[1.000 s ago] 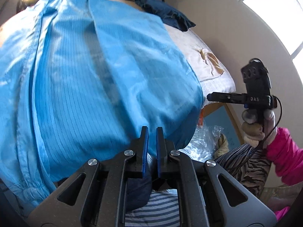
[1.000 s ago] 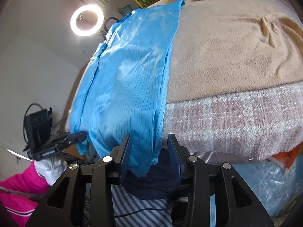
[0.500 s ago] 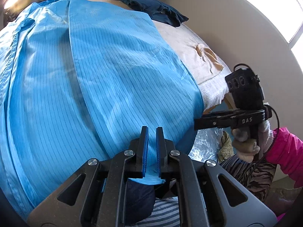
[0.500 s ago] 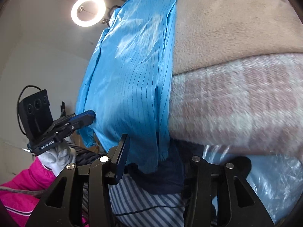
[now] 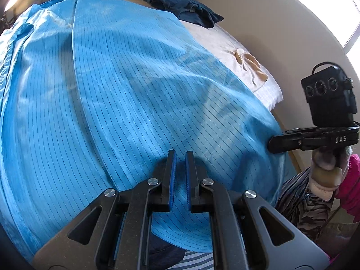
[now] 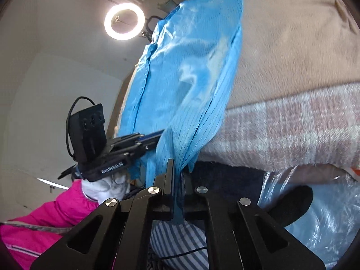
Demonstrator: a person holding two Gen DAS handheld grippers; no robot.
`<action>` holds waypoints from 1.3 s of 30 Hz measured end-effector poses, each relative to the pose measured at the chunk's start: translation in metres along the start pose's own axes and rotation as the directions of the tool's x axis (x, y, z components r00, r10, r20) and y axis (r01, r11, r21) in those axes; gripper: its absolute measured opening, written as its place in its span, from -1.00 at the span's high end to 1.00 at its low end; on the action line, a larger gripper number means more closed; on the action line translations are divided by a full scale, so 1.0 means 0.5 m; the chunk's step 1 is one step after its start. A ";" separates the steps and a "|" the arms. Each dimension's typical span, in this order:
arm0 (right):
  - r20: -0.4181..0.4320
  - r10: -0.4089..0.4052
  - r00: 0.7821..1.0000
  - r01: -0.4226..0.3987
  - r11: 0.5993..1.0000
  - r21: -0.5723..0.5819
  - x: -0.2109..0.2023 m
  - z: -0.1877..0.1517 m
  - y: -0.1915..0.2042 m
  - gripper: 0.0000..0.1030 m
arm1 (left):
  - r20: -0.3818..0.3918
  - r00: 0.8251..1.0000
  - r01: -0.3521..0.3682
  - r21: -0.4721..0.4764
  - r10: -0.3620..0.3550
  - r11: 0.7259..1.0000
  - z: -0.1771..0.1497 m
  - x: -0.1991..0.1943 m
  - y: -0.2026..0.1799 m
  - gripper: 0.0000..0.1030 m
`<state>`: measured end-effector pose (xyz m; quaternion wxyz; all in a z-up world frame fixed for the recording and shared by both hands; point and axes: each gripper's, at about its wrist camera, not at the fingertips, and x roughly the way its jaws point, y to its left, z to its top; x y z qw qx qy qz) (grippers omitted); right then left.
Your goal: Fold large clothes
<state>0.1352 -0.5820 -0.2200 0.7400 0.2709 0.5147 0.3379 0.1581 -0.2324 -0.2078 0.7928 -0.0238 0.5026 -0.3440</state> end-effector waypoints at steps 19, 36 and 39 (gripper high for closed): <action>0.028 -0.197 0.980 0.198 0.952 -0.233 0.021 0.051 0.140 0.97 | 0.119 0.989 0.106 -0.111 -0.093 0.988 -0.018 -0.087 0.023 0.92; -0.109 -0.339 0.934 0.186 0.724 -0.664 0.283 0.065 0.359 0.97 | 0.417 0.905 0.130 -0.466 0.088 0.875 -0.132 -0.376 0.258 0.92; -0.160 -0.350 0.923 0.149 0.707 -0.691 0.333 0.047 0.368 0.97 | 0.427 0.897 0.129 -0.500 0.114 0.857 -0.154 -0.392 0.288 0.92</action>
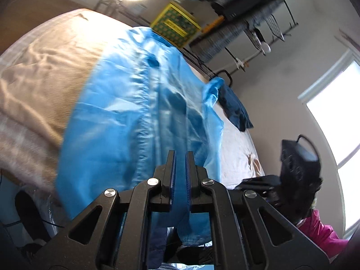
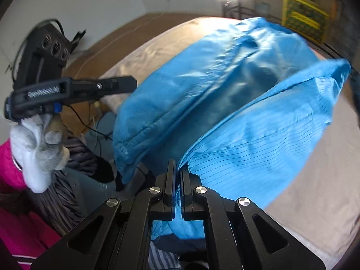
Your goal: Fold large clothes
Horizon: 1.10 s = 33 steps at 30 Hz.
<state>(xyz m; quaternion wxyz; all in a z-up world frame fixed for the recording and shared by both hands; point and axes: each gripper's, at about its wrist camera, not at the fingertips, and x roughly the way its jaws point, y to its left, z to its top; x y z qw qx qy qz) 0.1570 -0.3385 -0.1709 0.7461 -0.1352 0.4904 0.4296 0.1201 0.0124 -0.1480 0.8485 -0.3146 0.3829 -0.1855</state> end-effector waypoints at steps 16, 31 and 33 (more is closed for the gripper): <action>-0.086 0.169 0.982 -0.168 0.986 0.013 0.047 -0.014 -0.001 0.79 | -0.109 0.994 -0.001 -0.054 -0.004 0.999 -0.065 0.046 0.038 0.38; 0.144 -0.069 0.987 0.033 0.970 0.243 -0.112 0.091 -0.237 0.38 | -0.202 0.973 -0.088 0.119 0.111 0.989 -0.161 0.143 -0.034 0.27; 0.148 -0.125 0.981 0.084 0.963 0.254 -0.117 0.126 -0.271 0.35 | -0.215 0.971 -0.079 0.115 0.102 0.990 -0.166 0.151 -0.029 0.41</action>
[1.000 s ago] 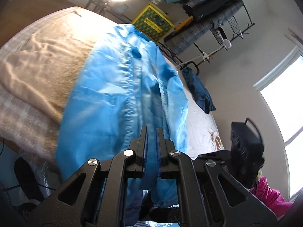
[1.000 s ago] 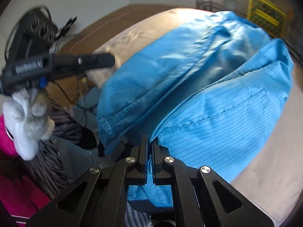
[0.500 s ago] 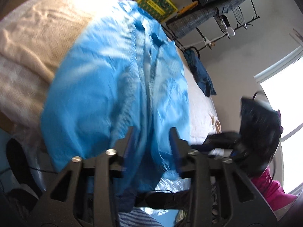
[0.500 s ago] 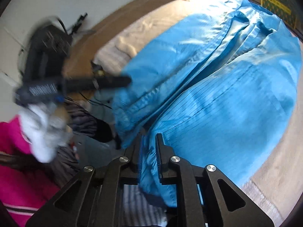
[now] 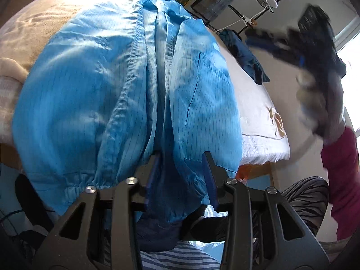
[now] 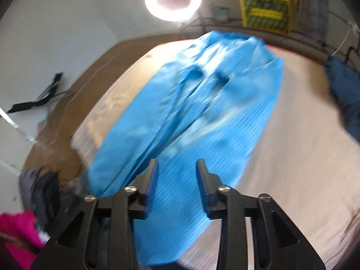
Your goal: Fold large clothes
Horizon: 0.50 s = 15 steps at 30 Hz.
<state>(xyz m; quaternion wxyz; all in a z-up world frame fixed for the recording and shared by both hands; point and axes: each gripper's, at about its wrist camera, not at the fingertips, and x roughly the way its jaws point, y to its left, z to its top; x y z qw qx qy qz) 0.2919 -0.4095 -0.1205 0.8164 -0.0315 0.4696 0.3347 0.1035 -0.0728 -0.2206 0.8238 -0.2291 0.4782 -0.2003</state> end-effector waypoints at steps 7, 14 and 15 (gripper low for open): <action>-0.011 -0.100 0.995 0.100 0.993 0.068 0.091 0.148 -0.064 0.35 | -0.024 0.999 0.042 -0.016 -0.042 0.999 -0.003 0.021 0.007 0.85; -0.094 -0.193 0.977 0.199 0.978 0.059 0.226 0.227 -0.083 0.32 | -0.028 0.998 0.061 -0.022 -0.062 0.998 0.002 0.027 0.015 0.90; -0.100 -0.207 0.973 0.213 0.976 0.053 0.237 0.231 -0.085 0.32 | -0.029 0.998 0.063 -0.021 -0.063 0.998 0.002 0.027 0.015 0.90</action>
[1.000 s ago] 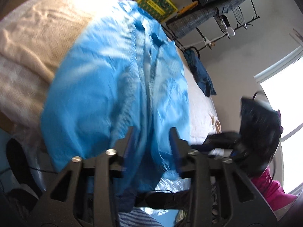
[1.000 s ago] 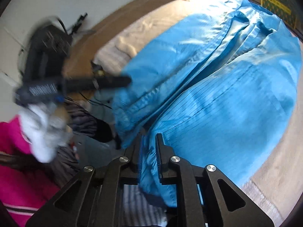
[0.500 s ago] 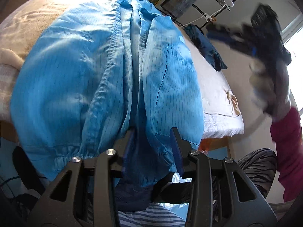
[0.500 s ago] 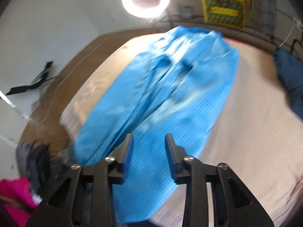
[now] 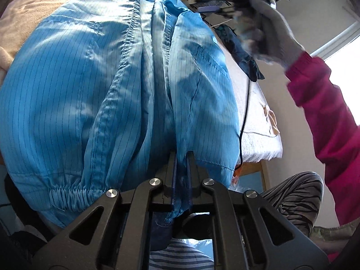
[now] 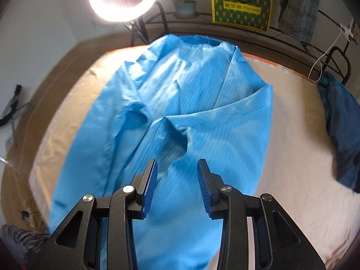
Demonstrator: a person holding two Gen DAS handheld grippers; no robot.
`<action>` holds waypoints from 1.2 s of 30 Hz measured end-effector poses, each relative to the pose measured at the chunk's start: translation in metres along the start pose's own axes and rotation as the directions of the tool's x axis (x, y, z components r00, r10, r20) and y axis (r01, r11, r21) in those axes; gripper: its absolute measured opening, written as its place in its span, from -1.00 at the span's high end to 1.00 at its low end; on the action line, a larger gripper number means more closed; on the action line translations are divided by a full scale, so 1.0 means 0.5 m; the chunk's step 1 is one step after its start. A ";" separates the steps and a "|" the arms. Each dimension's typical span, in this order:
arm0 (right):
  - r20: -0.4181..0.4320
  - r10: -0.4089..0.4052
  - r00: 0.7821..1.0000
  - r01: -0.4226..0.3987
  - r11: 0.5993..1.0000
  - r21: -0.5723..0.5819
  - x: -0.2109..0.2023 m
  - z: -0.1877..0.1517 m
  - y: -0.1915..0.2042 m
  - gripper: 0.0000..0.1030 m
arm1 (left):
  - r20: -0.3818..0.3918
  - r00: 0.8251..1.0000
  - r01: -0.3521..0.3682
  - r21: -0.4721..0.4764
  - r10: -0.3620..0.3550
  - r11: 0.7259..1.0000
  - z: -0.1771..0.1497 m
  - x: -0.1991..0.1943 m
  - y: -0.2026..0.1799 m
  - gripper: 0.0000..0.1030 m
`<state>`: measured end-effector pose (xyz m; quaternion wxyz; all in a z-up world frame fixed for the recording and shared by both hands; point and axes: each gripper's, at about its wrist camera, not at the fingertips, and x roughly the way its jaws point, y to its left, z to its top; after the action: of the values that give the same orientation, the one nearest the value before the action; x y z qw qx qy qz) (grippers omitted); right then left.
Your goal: Fold large clothes
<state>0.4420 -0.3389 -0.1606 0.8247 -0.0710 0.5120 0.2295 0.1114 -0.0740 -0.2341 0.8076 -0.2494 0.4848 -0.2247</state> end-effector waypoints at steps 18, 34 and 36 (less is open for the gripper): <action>0.123 -0.104 0.987 0.118 0.987 -0.107 0.009 0.067 0.087 0.97 | -0.015 0.999 0.048 -0.013 -0.048 0.999 -0.014 -0.004 0.017 0.97; 0.111 -0.031 0.993 0.043 0.993 -0.107 0.108 0.084 0.140 0.95 | -0.024 0.999 0.033 0.012 -0.033 0.999 -0.016 -0.001 0.007 0.97; 0.127 0.024 0.992 -0.011 0.995 -0.100 0.083 0.087 0.129 0.93 | -0.027 0.999 0.030 0.016 -0.030 0.999 -0.017 0.002 0.003 0.97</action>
<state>0.4633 -0.2539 -0.1691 0.8493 -0.0924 0.4467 0.2658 0.1045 -0.0753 -0.2392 0.7995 -0.2469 0.4901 -0.2441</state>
